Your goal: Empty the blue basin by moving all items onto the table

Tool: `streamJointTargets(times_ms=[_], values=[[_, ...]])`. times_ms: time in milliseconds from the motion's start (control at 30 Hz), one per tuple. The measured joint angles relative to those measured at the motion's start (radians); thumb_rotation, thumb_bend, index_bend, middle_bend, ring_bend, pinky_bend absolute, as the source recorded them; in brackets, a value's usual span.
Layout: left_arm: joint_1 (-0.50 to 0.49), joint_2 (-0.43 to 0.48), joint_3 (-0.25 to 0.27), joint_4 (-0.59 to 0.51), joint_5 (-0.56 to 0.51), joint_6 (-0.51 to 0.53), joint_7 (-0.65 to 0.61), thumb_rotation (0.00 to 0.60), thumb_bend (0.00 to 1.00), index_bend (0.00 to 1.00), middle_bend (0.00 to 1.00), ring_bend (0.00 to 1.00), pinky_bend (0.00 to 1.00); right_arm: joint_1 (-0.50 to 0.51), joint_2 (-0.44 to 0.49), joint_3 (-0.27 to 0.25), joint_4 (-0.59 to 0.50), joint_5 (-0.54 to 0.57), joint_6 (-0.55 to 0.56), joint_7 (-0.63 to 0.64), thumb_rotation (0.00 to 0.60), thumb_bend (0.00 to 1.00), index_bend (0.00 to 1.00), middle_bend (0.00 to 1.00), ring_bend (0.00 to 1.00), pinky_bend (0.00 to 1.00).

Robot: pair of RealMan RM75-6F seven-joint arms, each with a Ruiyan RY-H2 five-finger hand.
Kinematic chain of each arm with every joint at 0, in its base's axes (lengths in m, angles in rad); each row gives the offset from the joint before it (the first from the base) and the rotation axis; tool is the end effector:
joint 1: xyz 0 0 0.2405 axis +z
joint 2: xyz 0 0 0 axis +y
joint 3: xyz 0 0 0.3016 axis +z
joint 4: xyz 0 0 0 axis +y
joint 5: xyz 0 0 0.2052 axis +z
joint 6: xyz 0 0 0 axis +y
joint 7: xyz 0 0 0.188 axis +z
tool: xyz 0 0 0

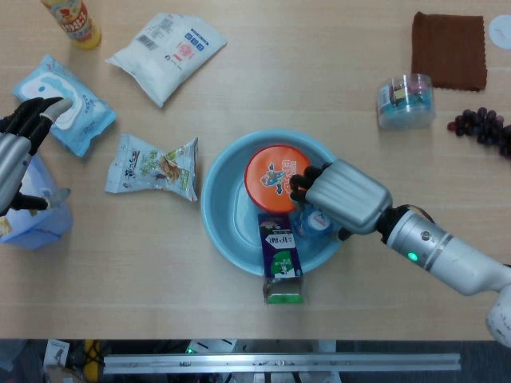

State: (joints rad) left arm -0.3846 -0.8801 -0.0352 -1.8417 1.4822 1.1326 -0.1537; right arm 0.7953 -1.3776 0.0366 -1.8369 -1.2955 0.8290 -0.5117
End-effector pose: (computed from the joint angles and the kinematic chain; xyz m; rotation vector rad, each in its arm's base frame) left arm -0.2650 0.3007 0.1833 -1.7073 -1.0936 -0.9410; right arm -0.1121 -0.3220 -0.0307 2.3703 -0.6893 0.8592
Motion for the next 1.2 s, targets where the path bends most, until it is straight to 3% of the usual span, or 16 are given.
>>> streamJointTargets(times_ms=[533, 900, 1200], values=[[-0.008, -0.002, -0.006, 0.004, -0.003, -0.009, -0.002, 0.6, 0.19, 0.0, 0.08, 0.06, 0.2, -0.017, 0.078, 0.037, -0.055, -0.012, 0.067, 0.081, 0.6, 0.22, 0.61, 0.4, 0.38, 0.56], [-0.019, -0.005, -0.012, -0.006, -0.003, -0.018, 0.007, 0.6, 0.19, 0.0, 0.09, 0.06, 0.2, -0.064, 0.252, 0.094, -0.11, 0.002, 0.149, 0.184, 0.6, 0.22, 0.61, 0.4, 0.38, 0.56], [-0.03, -0.006, -0.017, -0.022, -0.003, -0.027, 0.02, 0.6, 0.19, 0.0, 0.09, 0.06, 0.2, -0.133, 0.39, 0.095, -0.122, 0.003, 0.191, 0.266, 0.6, 0.22, 0.61, 0.4, 0.39, 0.56]])
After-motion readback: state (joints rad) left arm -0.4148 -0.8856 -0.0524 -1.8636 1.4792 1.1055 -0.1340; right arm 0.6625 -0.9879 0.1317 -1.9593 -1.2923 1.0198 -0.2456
